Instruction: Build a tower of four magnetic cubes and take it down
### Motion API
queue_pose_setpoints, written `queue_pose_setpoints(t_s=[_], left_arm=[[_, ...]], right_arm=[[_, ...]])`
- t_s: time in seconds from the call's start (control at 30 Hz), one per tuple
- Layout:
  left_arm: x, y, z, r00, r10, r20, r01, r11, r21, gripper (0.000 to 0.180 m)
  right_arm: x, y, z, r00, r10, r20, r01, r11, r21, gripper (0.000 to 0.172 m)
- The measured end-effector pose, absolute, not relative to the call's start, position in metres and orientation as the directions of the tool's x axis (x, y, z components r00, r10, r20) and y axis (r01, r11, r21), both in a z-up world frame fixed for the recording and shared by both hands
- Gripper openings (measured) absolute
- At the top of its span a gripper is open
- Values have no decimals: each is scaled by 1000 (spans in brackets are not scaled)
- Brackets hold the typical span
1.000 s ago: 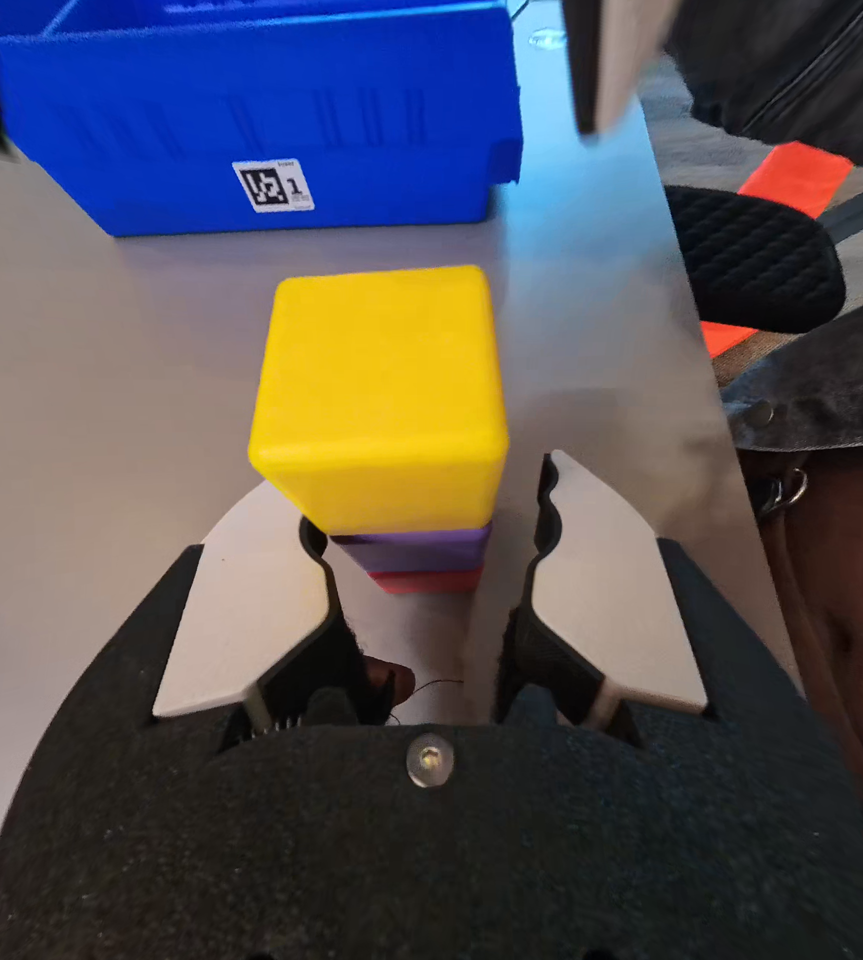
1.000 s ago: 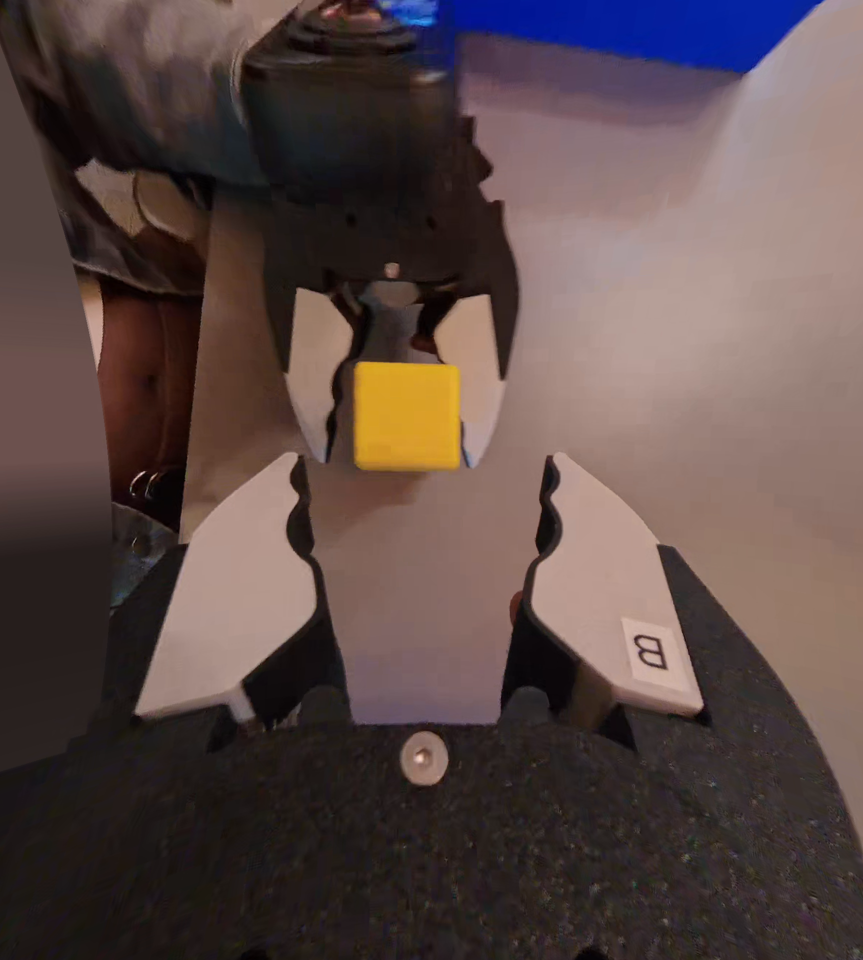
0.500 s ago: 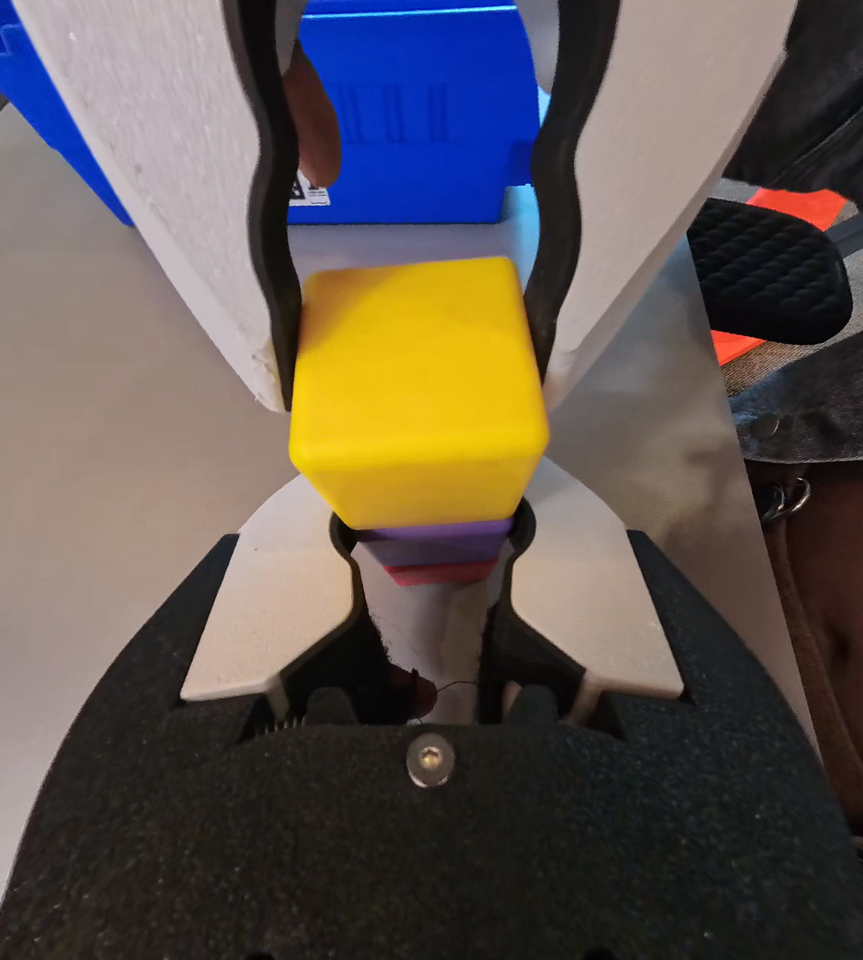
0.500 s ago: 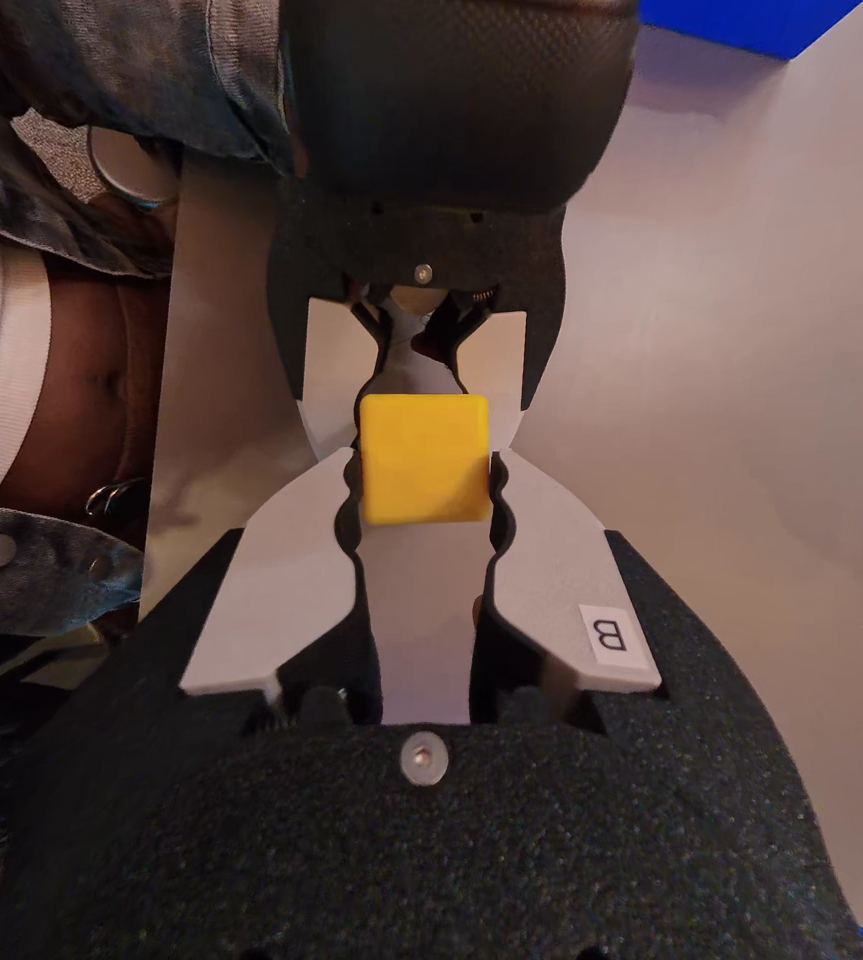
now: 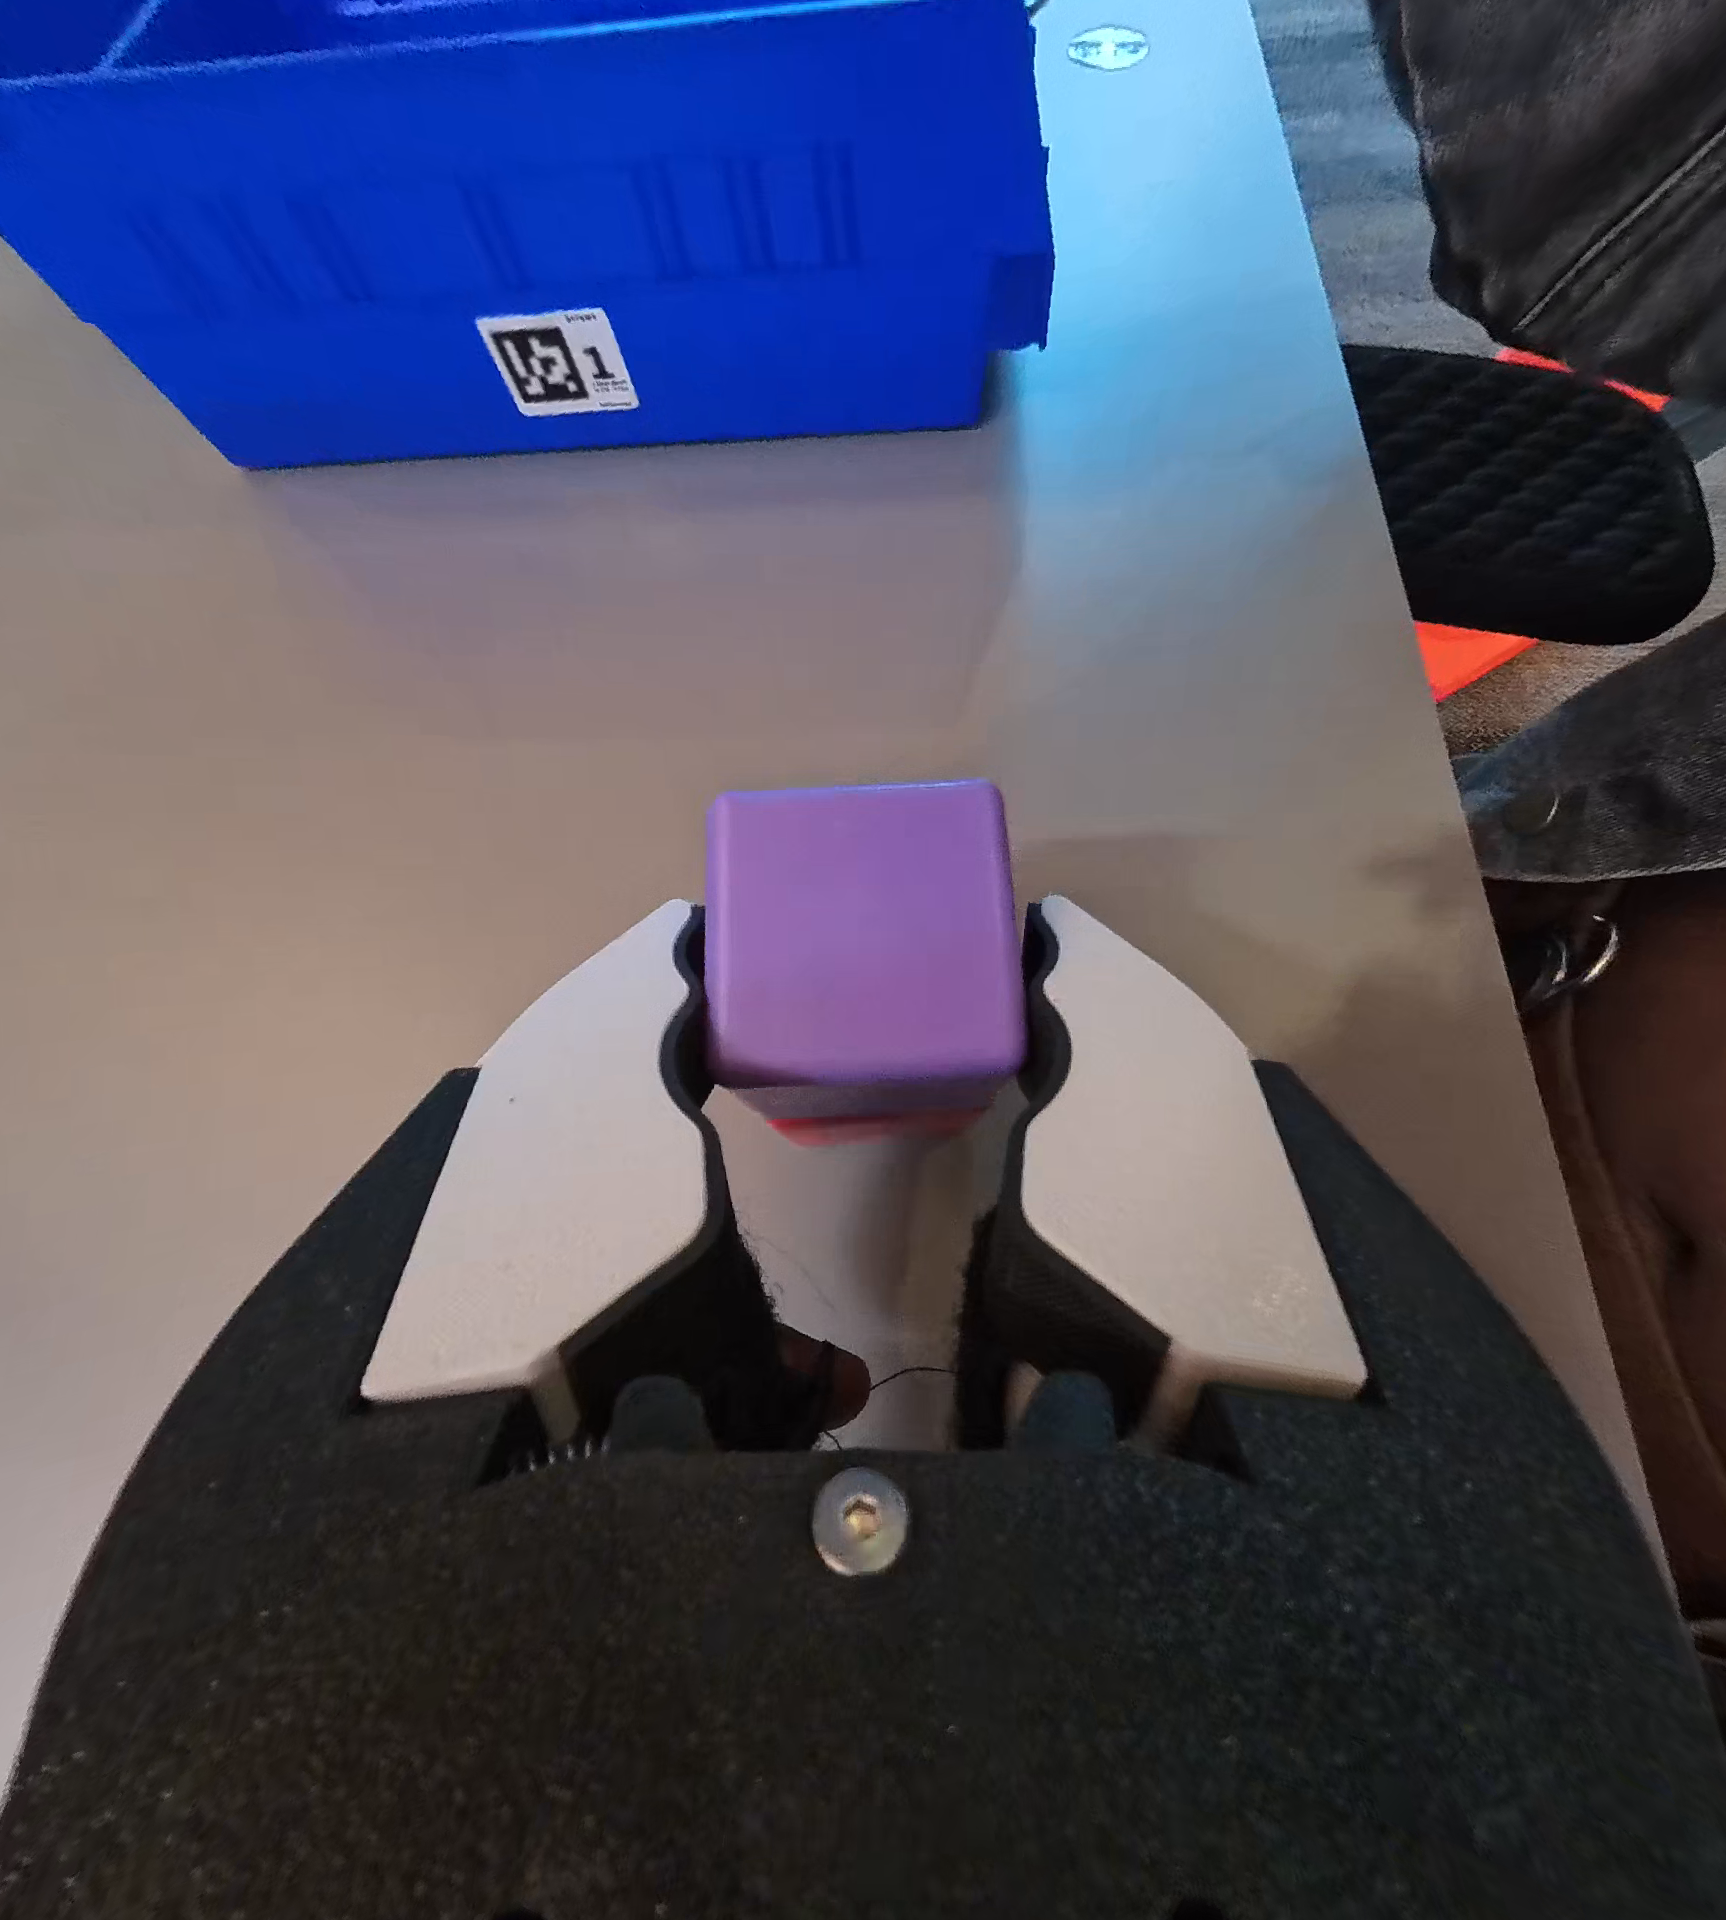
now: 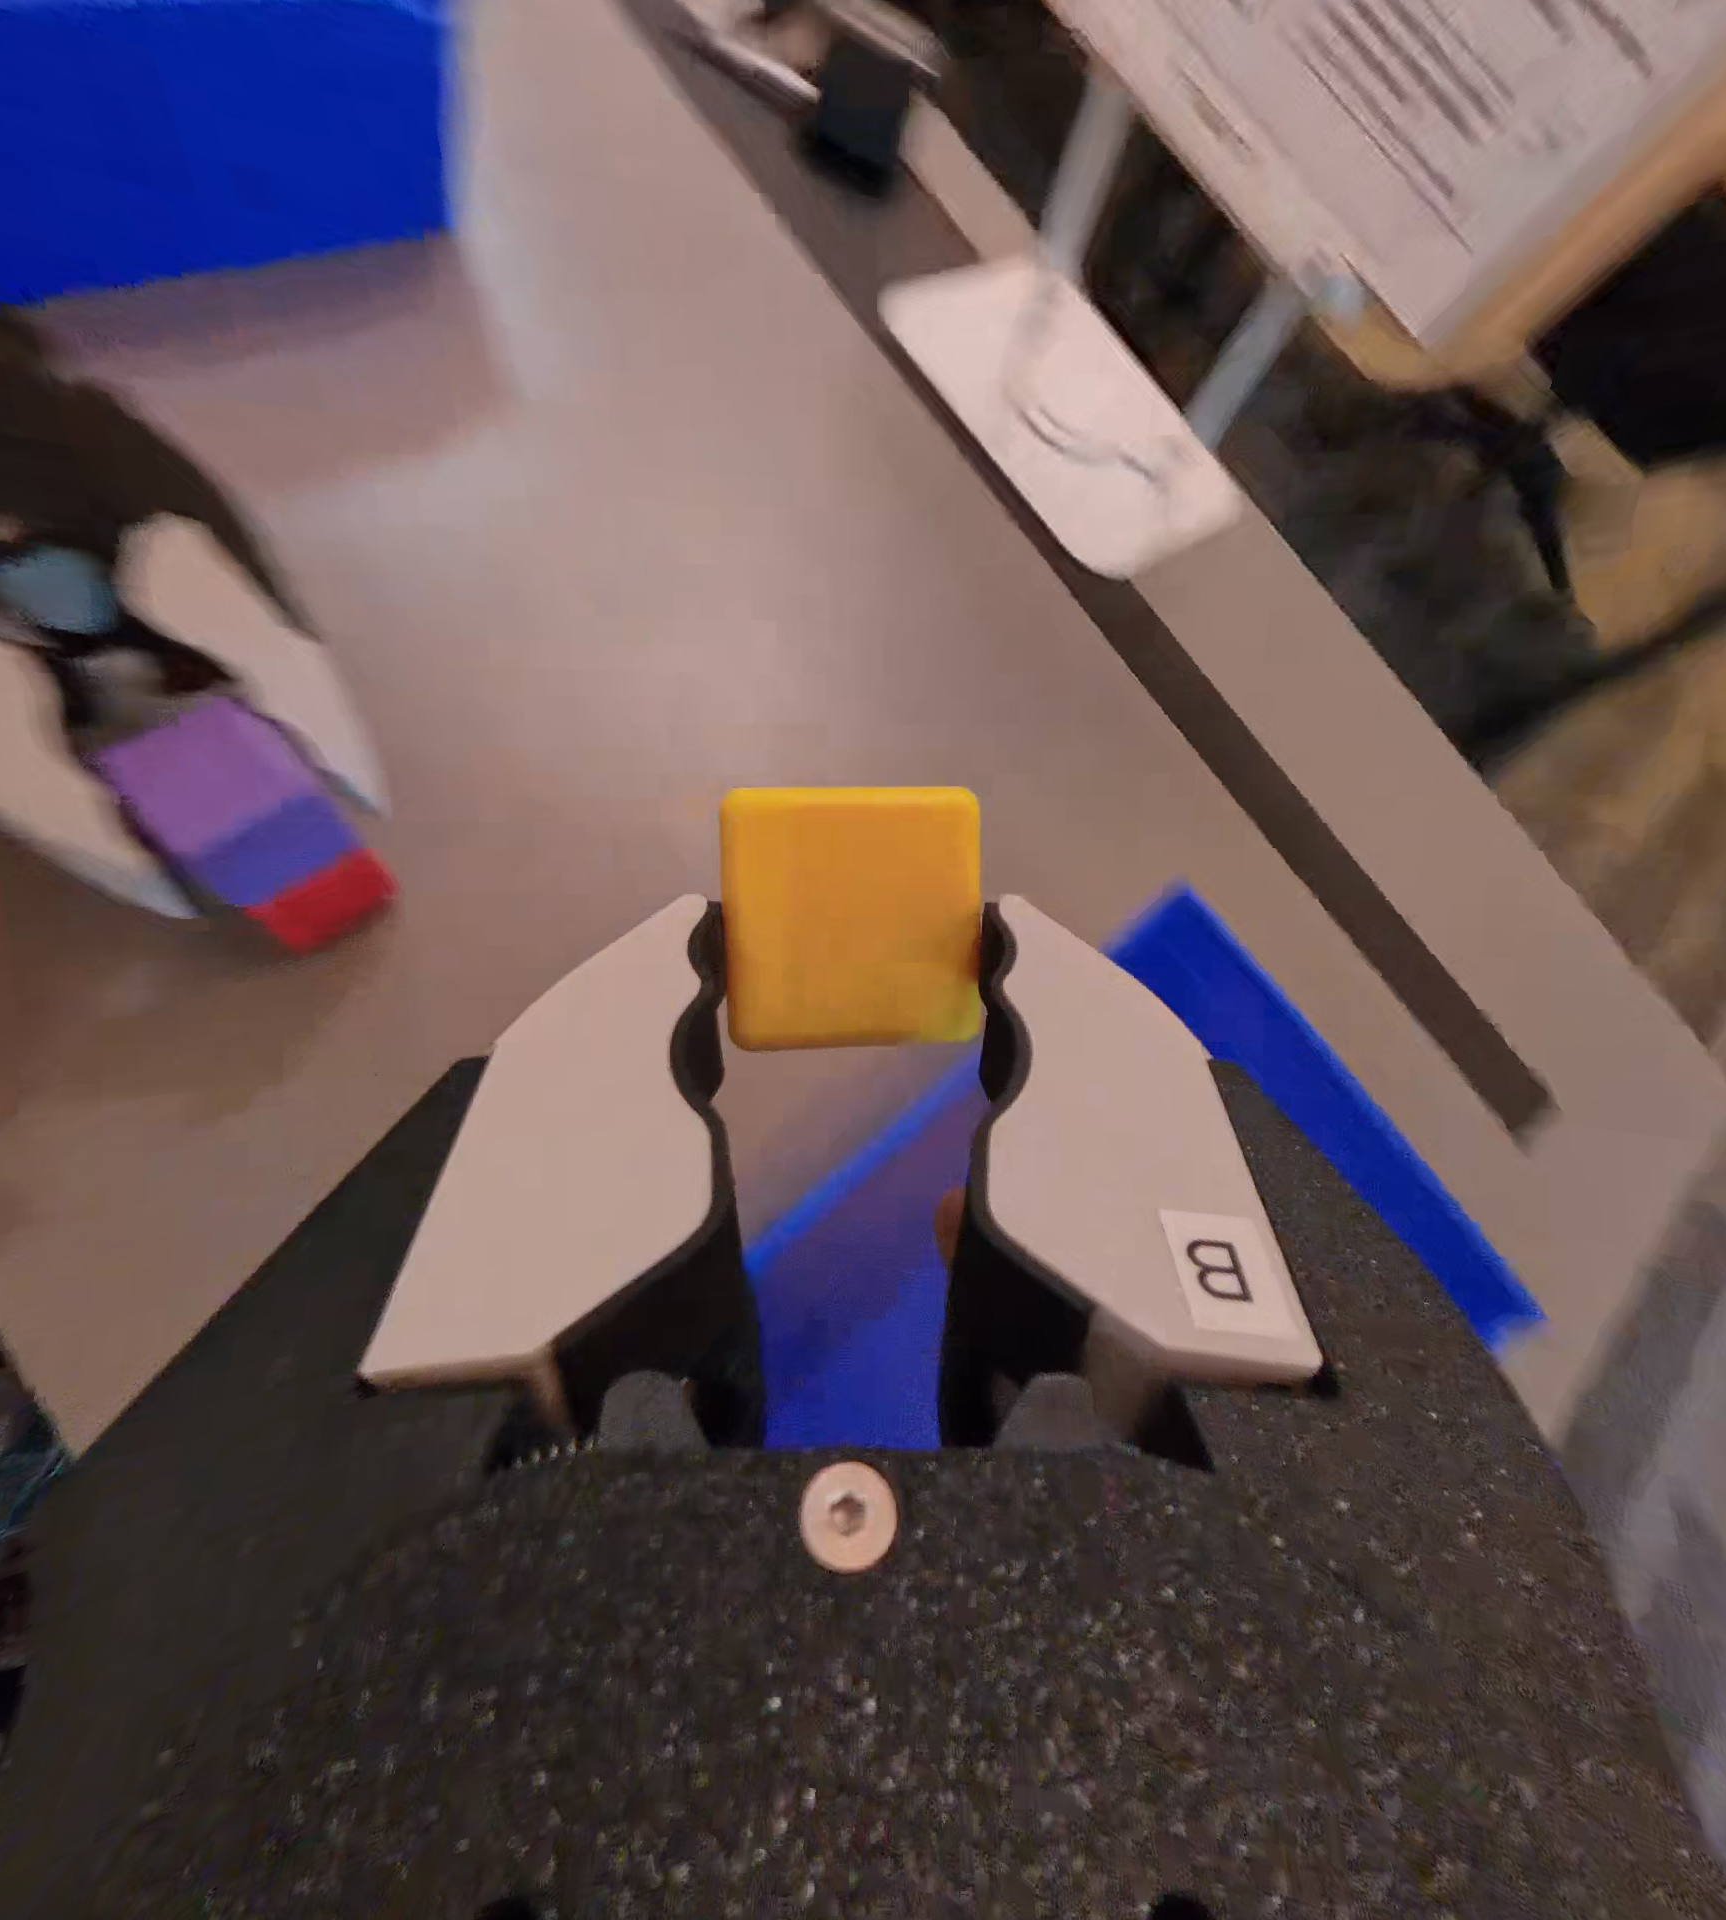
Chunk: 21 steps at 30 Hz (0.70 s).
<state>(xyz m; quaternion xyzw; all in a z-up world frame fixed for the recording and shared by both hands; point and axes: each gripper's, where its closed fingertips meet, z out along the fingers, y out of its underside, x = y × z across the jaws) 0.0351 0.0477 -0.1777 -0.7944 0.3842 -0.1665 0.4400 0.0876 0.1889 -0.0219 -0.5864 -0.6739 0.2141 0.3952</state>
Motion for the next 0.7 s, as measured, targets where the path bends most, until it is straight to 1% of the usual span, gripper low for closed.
queue_pose_setpoints(t_s=[0.1, 0.17, 0.23, 0.33, 0.47, 0.7], left_arm=[[35, 48, -174, 653, -753, -76, -452, -307, -837, 57], [36, 48, -171, 652, -755, -68, -440, -304, -845, 57], [35, 48, -171, 653, -754, -69, -445, -309, -841, 57], [33, 47, -173, 653, -754, -78, -466, -318, -826, 57], [34, 46, -172, 649, -755, -91, -479, -313, -820, 57], [34, 45, -174, 645, -760, -86, -486, -321, -813, 57]], right_arm=[[133, 252, -43, 291, 922, 256, 707, -28, -706, 47], [160, 287, -67, 453, 862, 229, 725, -206, -658, 47], [177, 308, -97, 537, 822, 188, 723, -334, -606, 47], [190, 330, -141, 610, 781, 134, 714, -468, -521, 47], [205, 349, -180, 674, 727, 132, 700, -570, -430, 47], [214, 359, -206, 701, 699, 142, 690, -615, -382, 47]])
